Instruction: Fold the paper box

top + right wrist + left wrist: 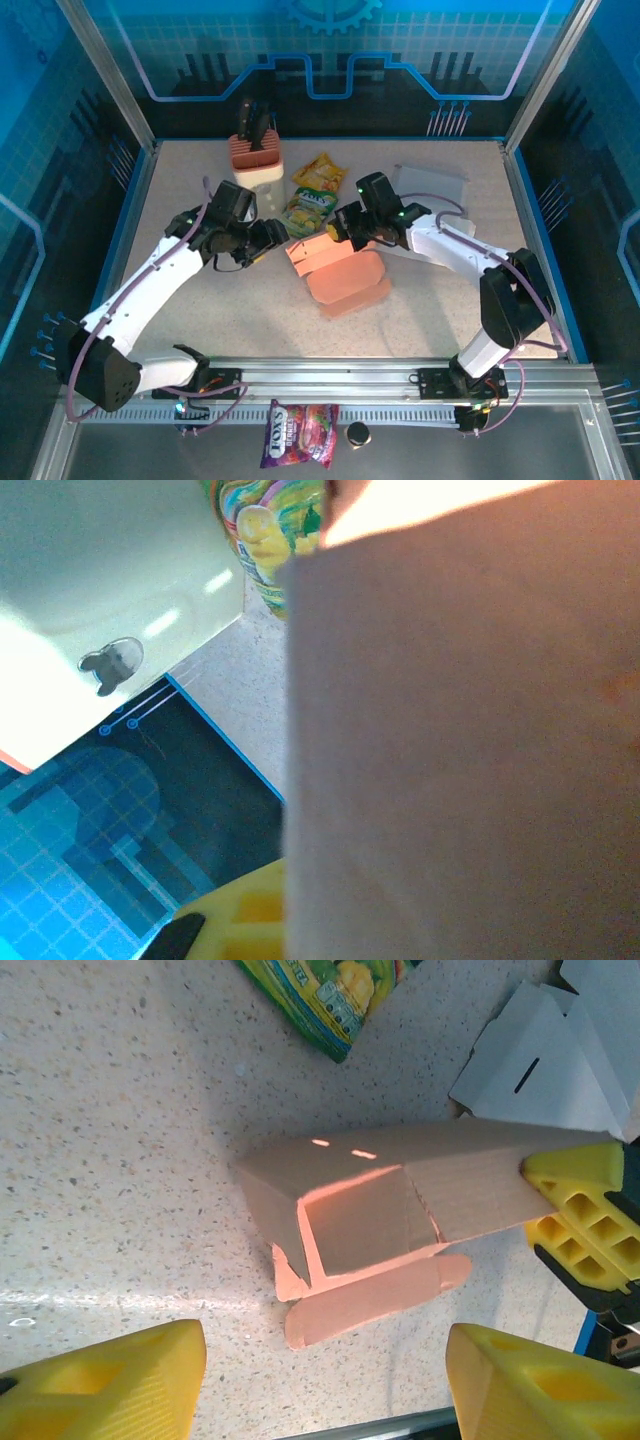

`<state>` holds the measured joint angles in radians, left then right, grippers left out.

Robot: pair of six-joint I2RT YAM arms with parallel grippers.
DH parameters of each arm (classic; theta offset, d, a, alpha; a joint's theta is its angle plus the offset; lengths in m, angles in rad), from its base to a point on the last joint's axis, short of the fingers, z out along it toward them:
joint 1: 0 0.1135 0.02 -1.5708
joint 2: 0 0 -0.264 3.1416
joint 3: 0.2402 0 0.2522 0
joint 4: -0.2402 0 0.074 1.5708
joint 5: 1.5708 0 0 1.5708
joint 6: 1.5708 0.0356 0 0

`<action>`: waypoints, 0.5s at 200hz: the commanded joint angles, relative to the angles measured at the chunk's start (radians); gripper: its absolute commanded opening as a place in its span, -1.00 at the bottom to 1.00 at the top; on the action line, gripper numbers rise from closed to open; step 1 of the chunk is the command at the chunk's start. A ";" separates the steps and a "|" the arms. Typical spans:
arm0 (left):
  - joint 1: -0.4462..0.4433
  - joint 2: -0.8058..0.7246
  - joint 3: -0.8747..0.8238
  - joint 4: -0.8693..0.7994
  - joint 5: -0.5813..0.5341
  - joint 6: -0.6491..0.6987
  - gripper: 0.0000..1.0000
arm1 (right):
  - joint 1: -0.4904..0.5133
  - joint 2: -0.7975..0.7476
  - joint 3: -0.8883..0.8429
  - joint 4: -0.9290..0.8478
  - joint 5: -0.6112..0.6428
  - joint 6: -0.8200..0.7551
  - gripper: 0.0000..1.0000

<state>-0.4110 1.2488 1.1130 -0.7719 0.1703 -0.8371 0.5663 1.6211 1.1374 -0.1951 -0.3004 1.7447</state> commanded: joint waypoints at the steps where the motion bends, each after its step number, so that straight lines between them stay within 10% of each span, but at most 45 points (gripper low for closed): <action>1: -0.023 0.012 -0.016 0.066 0.038 -0.006 0.30 | -0.015 0.008 -0.047 0.168 -0.022 -0.063 -1.00; 100: -0.035 0.049 -0.071 0.112 0.028 0.046 0.28 | -0.019 0.045 -0.244 0.667 -0.037 -0.181 -1.00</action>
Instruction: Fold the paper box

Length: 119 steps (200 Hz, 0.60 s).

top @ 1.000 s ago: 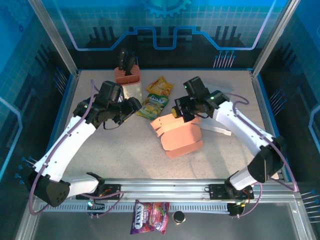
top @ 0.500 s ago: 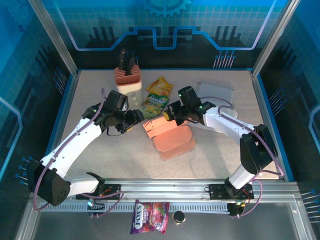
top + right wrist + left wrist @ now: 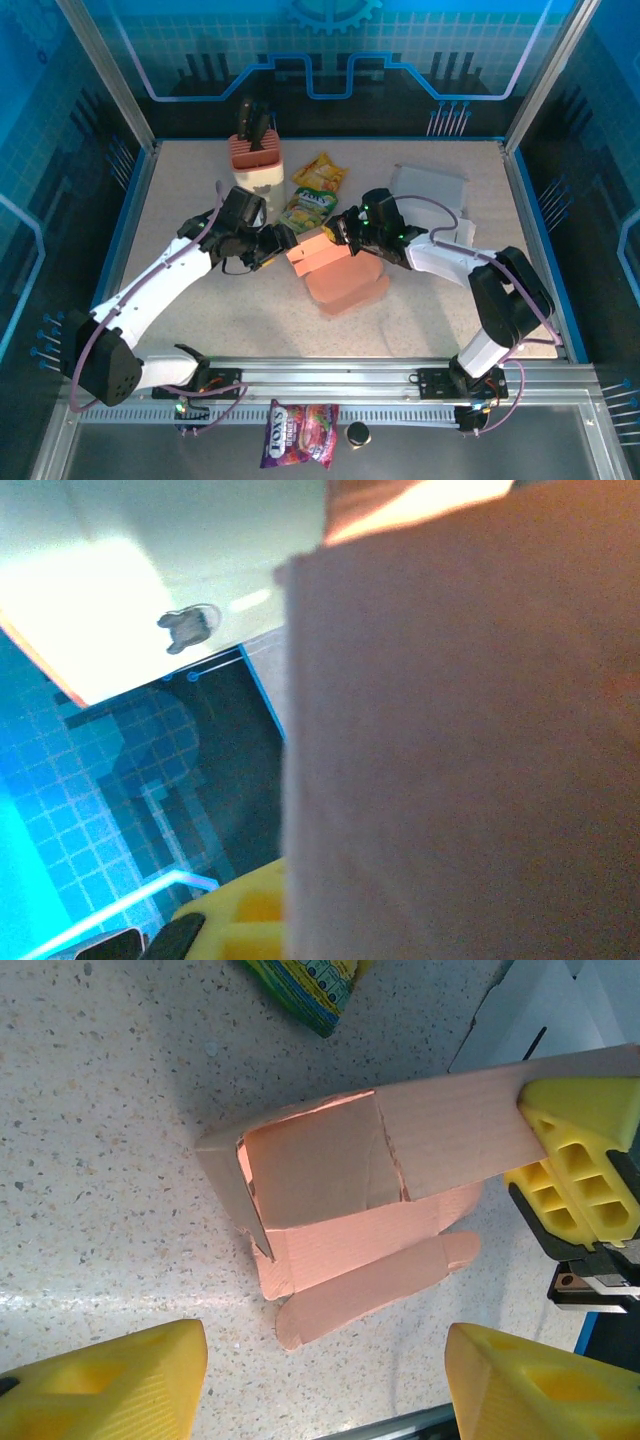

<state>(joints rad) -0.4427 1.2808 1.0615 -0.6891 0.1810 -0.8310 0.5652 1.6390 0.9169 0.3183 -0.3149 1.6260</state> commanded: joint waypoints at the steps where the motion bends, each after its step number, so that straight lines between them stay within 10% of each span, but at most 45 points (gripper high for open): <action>1: -0.003 0.017 -0.020 0.029 0.016 0.043 0.27 | -0.018 0.027 -0.024 0.154 -0.022 -0.063 -1.00; 45: -0.003 0.036 0.006 0.001 -0.044 0.199 0.02 | -0.027 0.045 -0.095 0.224 -0.037 -0.055 -1.00; 119: -0.017 0.075 0.002 -0.010 -0.132 0.305 0.16 | -0.036 0.055 -0.084 0.203 -0.056 -0.044 -1.00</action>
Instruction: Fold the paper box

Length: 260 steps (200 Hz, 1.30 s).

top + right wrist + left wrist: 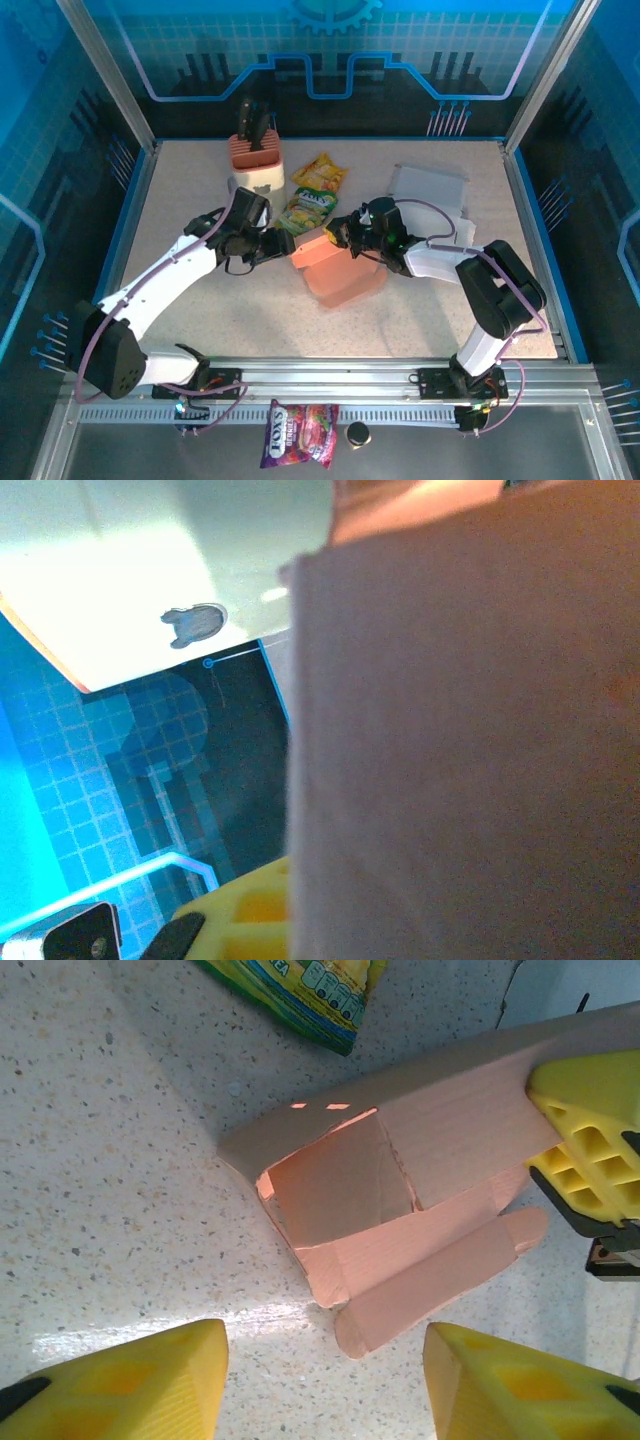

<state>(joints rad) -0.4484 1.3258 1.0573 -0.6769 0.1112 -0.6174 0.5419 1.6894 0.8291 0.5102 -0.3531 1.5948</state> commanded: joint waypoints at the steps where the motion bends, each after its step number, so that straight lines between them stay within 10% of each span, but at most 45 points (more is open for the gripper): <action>1: -0.012 0.032 0.007 -0.023 -0.065 0.095 0.16 | -0.013 0.003 0.005 0.011 -0.018 -0.012 -1.00; 95: -0.073 0.083 0.031 -0.003 -0.048 0.484 0.28 | -0.049 0.003 0.095 -0.181 -0.091 -0.056 -1.00; 181: -0.185 0.127 -0.085 0.102 -0.315 0.308 0.47 | -0.062 0.018 0.125 -0.213 -0.117 -0.016 -1.00; 260: -0.198 0.171 -0.109 0.175 -0.407 0.325 0.00 | -0.069 0.026 0.125 -0.203 -0.130 0.010 -1.00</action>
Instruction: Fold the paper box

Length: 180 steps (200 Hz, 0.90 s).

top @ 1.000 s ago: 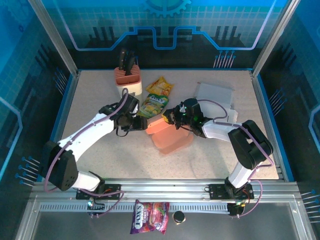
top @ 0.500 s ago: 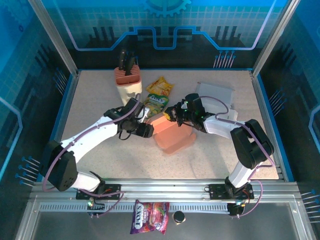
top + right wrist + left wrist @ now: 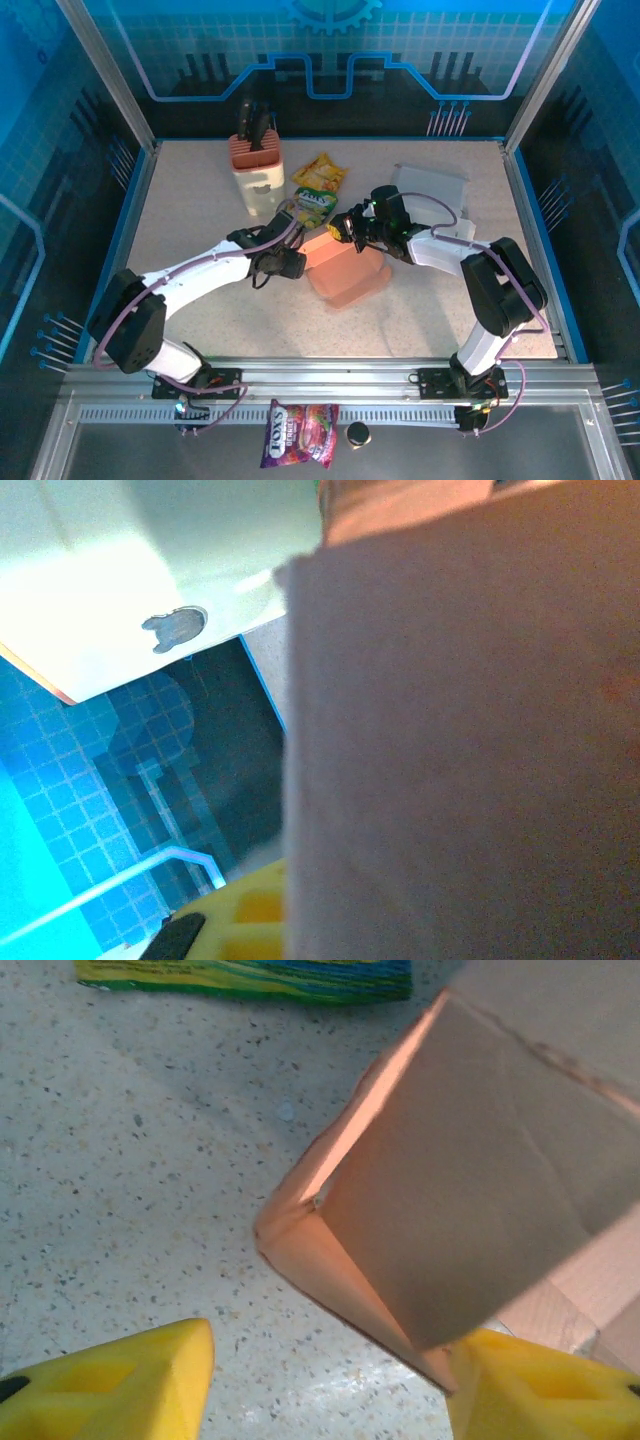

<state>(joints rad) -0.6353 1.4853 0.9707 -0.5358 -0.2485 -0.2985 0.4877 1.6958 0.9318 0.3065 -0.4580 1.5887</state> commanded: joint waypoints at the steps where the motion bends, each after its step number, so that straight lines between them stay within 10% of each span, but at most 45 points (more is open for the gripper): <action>1: -0.011 0.011 -0.023 0.034 -0.047 0.007 -0.02 | -0.014 0.019 0.022 0.001 -0.024 0.017 -1.00; 73: -0.041 -0.018 -0.033 0.025 -0.075 0.013 -1.00 | -0.023 0.027 0.024 0.009 -0.012 0.020 -0.99; 127: -0.099 -0.084 -0.042 -0.070 -0.125 -0.228 -1.00 | -0.002 -0.126 -0.136 0.133 0.191 0.058 0.25; 180: -0.167 -0.121 -0.055 -0.107 -0.140 -0.365 -1.00 | 0.070 -0.223 -0.240 0.170 0.349 0.096 0.37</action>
<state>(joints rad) -0.7830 1.3918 0.9390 -0.5972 -0.3607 -0.5716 0.5362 1.4921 0.7158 0.4244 -0.2081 1.6608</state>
